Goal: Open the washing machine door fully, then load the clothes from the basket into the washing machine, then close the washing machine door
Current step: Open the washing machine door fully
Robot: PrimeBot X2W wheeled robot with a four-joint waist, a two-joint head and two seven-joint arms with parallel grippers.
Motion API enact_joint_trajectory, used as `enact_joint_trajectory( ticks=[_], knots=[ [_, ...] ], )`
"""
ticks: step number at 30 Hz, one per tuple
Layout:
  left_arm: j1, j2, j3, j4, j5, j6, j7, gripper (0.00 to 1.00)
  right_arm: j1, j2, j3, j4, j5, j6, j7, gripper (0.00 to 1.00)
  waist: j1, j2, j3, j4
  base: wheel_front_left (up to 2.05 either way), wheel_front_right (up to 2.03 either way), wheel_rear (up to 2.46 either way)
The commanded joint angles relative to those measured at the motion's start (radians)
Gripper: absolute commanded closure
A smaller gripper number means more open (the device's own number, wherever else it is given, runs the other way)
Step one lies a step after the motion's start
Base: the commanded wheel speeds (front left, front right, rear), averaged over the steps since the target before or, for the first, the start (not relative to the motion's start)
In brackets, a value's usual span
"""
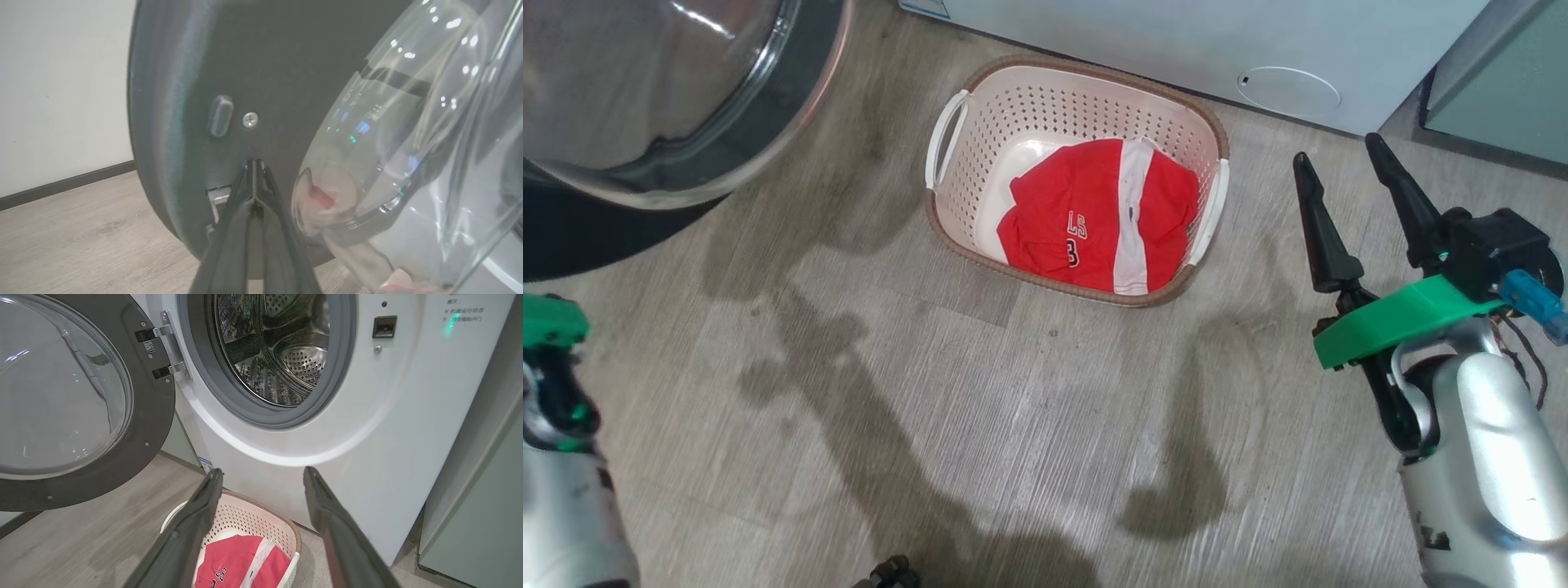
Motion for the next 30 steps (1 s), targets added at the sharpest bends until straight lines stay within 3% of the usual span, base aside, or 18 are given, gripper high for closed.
enact_joint_trajectory(
  ticks=[1, 13, 22, 27, 28, 30],
  knots=[
    [-0.036, 0.075, 0.063, 0.002, 0.019, -0.014, -0.010, 1.00, -0.026, -0.001, 0.028, -0.037, -0.008, 0.000, 0.003, 0.00, -0.0001, 0.0000, 0.003, -0.001, 0.00, 0.00, 0.00],
    [-0.092, 0.104, 0.141, 0.093, 0.095, -0.047, -0.010, 1.00, -0.037, 0.002, 0.043, -0.022, -0.002, 0.000, -0.001, 0.00, -0.0001, 0.0000, -0.005, -0.004, 0.00, 0.00, 0.00],
    [0.036, -0.031, 0.132, -0.084, 0.170, -0.080, -0.010, 1.00, -0.015, 0.011, 0.035, -0.008, 0.008, 0.000, -0.024, 0.00, -0.0001, 0.0000, -0.047, -0.014, 0.00, 0.00, 0.00],
    [0.165, -0.081, 0.070, -0.216, 0.183, -0.101, -0.010, 1.00, 0.014, 0.023, 0.028, 0.009, 0.016, 0.000, -0.040, 0.00, -0.0001, 0.0000, -0.088, -0.034, 0.00, 0.00, 0.00],
    [0.187, -0.086, 0.049, -0.240, 0.183, -0.103, -0.009, 0.89, 0.020, 0.024, 0.026, 0.013, 0.017, 0.000, -0.043, 0.00, -0.0001, 0.0000, -0.096, -0.038, 0.00, 0.00, 0.00],
    [0.228, -0.091, -0.001, -0.287, 0.182, -0.108, 0.008, 0.50, 0.030, 0.028, 0.020, 0.019, 0.018, 0.000, -0.047, 0.00, -0.0001, 0.0000, -0.107, -0.047, 0.00, 0.00, 0.00]
  ],
)
